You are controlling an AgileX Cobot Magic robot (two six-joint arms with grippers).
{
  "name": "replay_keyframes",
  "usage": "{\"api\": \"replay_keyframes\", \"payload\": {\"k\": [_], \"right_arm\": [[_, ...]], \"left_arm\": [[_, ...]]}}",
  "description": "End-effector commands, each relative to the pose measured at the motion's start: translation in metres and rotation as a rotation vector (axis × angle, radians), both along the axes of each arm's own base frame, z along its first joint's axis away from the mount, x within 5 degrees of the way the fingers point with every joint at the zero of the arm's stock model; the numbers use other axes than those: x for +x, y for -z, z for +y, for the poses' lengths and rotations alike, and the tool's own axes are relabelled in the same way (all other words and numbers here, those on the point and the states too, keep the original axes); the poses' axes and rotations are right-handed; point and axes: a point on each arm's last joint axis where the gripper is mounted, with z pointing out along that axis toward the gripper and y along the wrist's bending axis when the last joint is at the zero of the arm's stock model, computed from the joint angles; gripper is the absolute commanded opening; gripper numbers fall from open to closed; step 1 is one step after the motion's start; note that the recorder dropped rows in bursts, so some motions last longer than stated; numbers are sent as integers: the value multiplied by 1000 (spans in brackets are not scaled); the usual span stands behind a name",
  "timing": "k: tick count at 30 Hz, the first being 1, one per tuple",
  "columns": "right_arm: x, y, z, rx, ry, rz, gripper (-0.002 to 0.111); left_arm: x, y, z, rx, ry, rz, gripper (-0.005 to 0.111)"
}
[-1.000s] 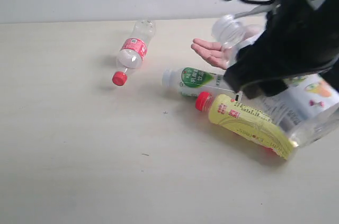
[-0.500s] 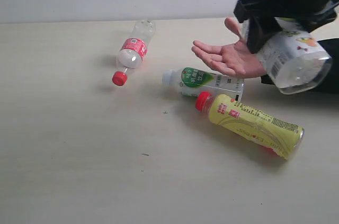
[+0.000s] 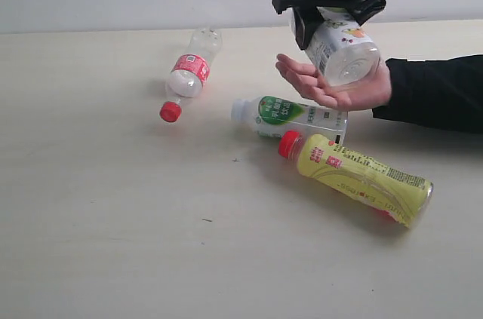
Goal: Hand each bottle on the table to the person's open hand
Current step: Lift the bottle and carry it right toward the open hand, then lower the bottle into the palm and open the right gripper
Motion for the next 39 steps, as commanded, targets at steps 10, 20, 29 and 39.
{"api": "replay_keyframes", "payload": {"k": [10,20,29,39], "right_arm": [[10,11,-14,27,-7,30,0],[-9,15,-26,-10,-31,74,0],[-5,29,-25,-18,-1,105,0],[0,42,-25,-42,1,118,0]], "left_arm": [[-1,-1,0,-12,-1,-9,0],[-1,-1,0,-12,4,-9,0],[-1,-1,0,-12,4,-9,0],[-1,-1,0,-12,4,-9,0]]}}
